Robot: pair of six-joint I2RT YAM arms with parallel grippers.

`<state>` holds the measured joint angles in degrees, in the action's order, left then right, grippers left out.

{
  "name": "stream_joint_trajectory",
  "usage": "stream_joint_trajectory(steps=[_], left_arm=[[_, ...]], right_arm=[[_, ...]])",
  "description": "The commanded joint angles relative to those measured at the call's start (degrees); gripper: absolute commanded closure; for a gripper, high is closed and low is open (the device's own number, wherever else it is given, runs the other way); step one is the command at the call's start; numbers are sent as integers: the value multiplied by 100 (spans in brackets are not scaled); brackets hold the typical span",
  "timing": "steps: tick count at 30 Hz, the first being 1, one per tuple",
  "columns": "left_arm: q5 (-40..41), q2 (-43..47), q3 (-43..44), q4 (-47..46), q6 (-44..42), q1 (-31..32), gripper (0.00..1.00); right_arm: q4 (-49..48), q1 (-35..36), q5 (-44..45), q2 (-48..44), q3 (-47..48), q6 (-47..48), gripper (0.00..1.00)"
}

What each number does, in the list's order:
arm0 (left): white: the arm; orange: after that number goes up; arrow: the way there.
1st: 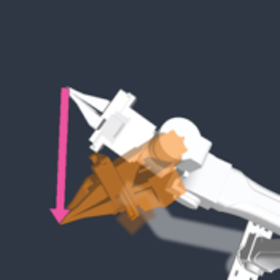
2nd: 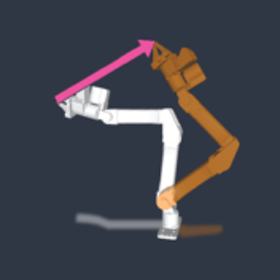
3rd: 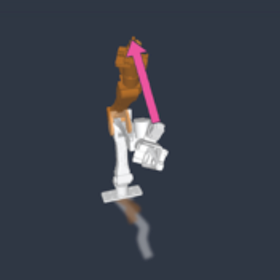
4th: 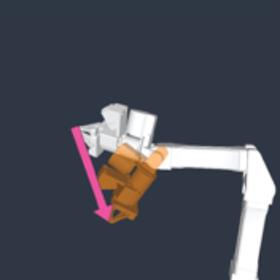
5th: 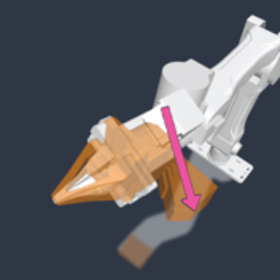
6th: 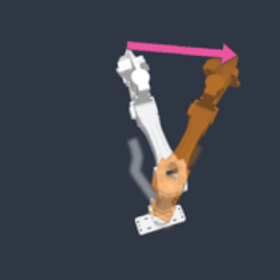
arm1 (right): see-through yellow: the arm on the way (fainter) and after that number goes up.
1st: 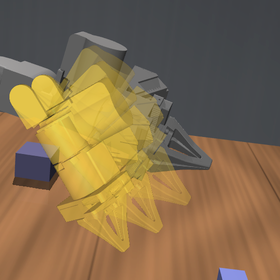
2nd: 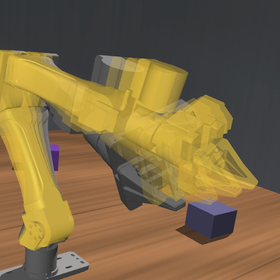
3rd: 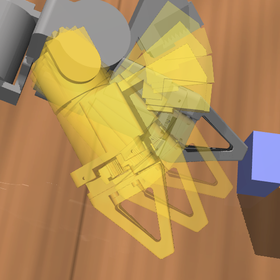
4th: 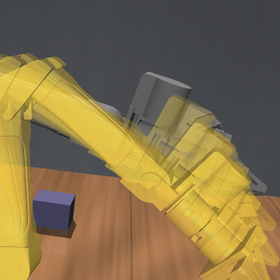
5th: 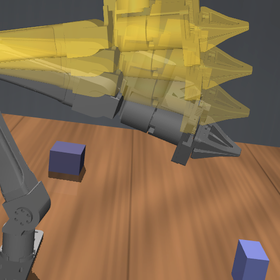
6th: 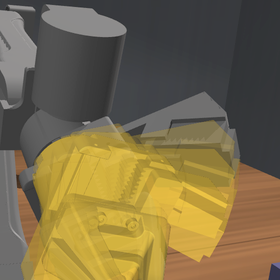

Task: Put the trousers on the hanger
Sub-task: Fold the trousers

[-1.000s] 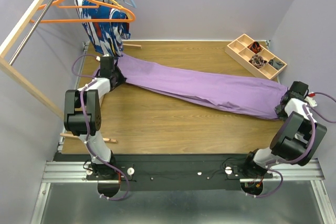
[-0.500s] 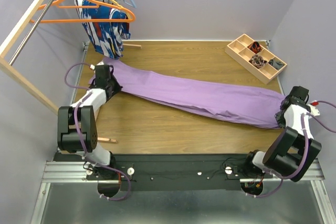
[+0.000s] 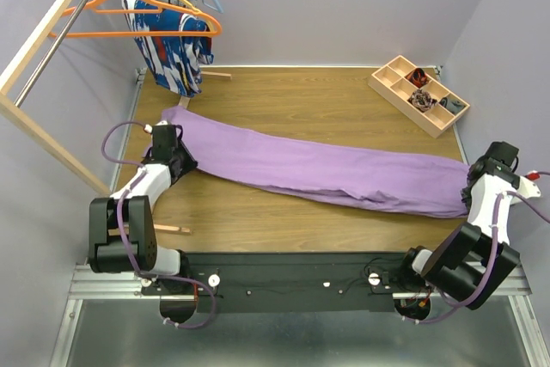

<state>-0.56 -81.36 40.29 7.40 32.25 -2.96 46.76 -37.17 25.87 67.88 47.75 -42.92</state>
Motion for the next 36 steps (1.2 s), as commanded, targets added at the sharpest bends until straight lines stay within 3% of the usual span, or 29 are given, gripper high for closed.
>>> stream_joint_trajectory(steps=[1,2,3,4,5,7,14,15,21,27,31,36], left_arm=[[337,437,49,68,-464,-126,53],[337,498,75,104,-509,-126,46],[337,533,101,139,-544,-126,42],[320,577,154,200,-588,-126,38],[302,630,172,209,-649,-126,31],[267,788,207,209,-676,-108,25],[293,736,532,157,-764,279,25],[310,614,584,113,-729,635,25],[-179,-290,1103,-177,-650,1297,25],[-463,-1214,1560,-204,-720,1606,25],[-498,-1400,1587,-239,-729,1606,25],[-402,-1531,1596,-300,-694,1597,24]], right_arm=[[-44,-142,692,-82,226,20,90],[-44,-142,613,-90,252,64,87],[-44,-142,499,-90,261,125,54],[-53,-142,446,-99,261,152,35],[-62,-142,393,-108,279,187,26],[-149,-142,69,-151,306,389,20],[-448,-1,-1056,-494,191,556,17],[-510,69,-1336,-547,156,513,17],[-1072,359,-2418,-732,-335,276,17],[-1257,509,-2508,-355,-950,73,17],[-1415,509,-2069,92,-1039,257,16],[-1731,587,-2121,664,-1110,284,16]])
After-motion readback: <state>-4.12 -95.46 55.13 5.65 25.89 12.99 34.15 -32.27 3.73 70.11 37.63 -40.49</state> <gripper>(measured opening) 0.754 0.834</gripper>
